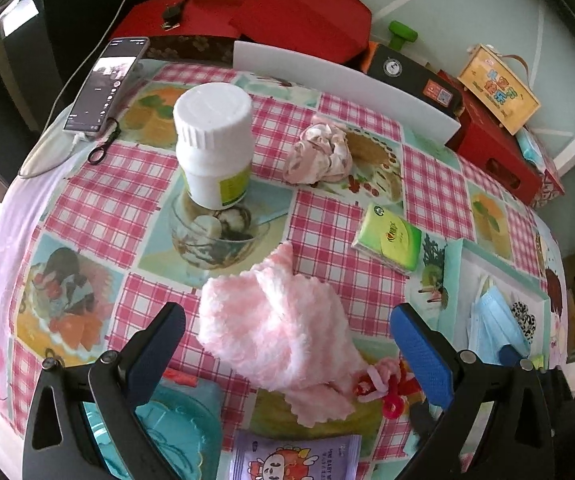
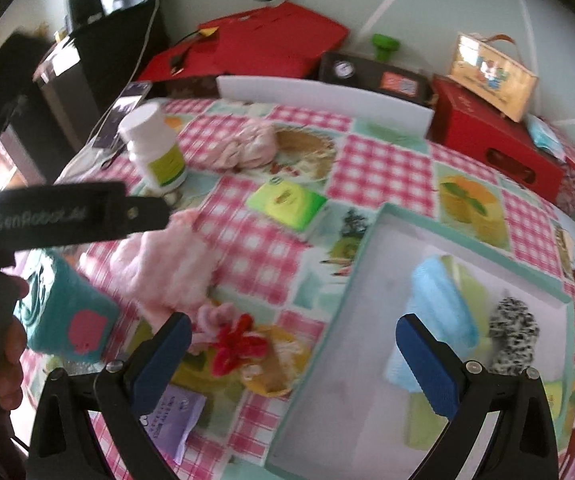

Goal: Organize soft objects
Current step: 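Withdraw both tools from the tray toward the pink fluffy towel, then close the left tool on the pink fluffy towel and lift it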

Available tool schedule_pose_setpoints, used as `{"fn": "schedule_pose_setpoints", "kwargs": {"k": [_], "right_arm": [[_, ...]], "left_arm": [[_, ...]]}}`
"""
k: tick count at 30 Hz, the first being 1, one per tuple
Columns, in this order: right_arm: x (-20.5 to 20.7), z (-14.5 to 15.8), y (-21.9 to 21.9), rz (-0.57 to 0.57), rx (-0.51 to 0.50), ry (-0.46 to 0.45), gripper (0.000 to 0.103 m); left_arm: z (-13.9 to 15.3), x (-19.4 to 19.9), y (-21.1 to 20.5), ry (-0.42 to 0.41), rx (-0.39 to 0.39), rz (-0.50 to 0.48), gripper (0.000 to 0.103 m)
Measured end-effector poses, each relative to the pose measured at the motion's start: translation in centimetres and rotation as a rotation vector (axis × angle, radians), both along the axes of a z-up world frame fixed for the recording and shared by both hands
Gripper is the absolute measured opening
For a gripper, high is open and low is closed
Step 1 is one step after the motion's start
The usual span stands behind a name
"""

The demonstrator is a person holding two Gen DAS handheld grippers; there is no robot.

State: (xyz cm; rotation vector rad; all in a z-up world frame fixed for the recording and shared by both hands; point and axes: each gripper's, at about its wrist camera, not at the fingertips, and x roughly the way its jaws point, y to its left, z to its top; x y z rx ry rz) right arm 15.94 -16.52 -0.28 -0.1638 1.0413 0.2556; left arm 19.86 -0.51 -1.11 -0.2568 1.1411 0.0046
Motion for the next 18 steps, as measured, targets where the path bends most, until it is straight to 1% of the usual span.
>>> {"fn": "schedule_pose_setpoints", "kwargs": {"k": [5, 8, 10, 15, 17, 18], "right_arm": [[-0.3, -1.3, 1.5, 0.066, 0.003, 0.017, 0.102], [-0.4, -1.9, 1.7, 0.086, 0.021, 0.03, 0.096], [-0.3, -2.2, 1.7, 0.092, 0.04, 0.043, 0.086], [-0.3, -2.9, 1.8, 0.117, 0.077, 0.064, 0.078], [-0.4, -3.0, 2.1, 0.129, 0.079, 0.067, 0.075], [-0.4, -3.2, 2.2, 0.136, 0.081, 0.07, 0.072]], "left_arm": [[-0.5, 0.2, -0.4, 0.014, 0.0, -0.023, 0.102], [-0.9, 0.4, -0.5, 0.023, 0.005, -0.029, 0.102], [-1.0, 0.5, -0.6, 0.027, 0.012, -0.032, 0.101], [-1.8, 0.7, -0.6, 0.04, 0.017, -0.037, 0.101], [-2.2, 0.8, -0.7, 0.049, 0.02, -0.042, 0.097], [-2.3, 0.9, -0.7, 0.053, 0.02, -0.044, 0.096]]}}
